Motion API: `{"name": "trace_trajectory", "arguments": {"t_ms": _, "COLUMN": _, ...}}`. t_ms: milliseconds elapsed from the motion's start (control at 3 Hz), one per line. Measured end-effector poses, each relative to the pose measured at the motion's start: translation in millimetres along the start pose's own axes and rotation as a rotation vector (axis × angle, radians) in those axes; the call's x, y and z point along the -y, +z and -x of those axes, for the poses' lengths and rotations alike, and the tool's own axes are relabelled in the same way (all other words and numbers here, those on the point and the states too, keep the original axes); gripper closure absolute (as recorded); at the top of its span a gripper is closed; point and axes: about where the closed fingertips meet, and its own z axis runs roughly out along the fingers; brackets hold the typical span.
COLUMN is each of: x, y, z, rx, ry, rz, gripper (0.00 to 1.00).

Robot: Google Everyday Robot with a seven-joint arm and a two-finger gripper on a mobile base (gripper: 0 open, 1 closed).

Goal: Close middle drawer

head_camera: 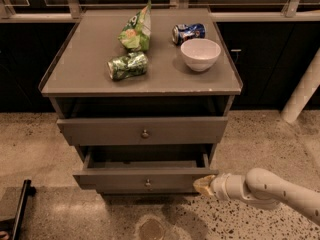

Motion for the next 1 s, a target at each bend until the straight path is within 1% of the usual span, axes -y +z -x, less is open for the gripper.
{"name": "trace_trajectory", "arguments": {"t_ms": 333, "x": 5.1, "y": 6.1, "z": 4.3, "rx": 0.000, "ry": -0.015, "rz": -0.007, "gripper": 1.00}}
{"name": "trace_trajectory", "arguments": {"t_ms": 667, "x": 21.8, "y": 10.9, "z": 24.4, "rx": 0.009, "ry": -0.072, "rz": -0.046, "gripper": 1.00}}
{"name": "trace_trajectory", "arguments": {"t_ms": 1000, "x": 49.0, "y": 14.9, "z": 44.2, "rx": 0.020, "ry": -0.112, "rz": -0.113, "gripper": 1.00}}
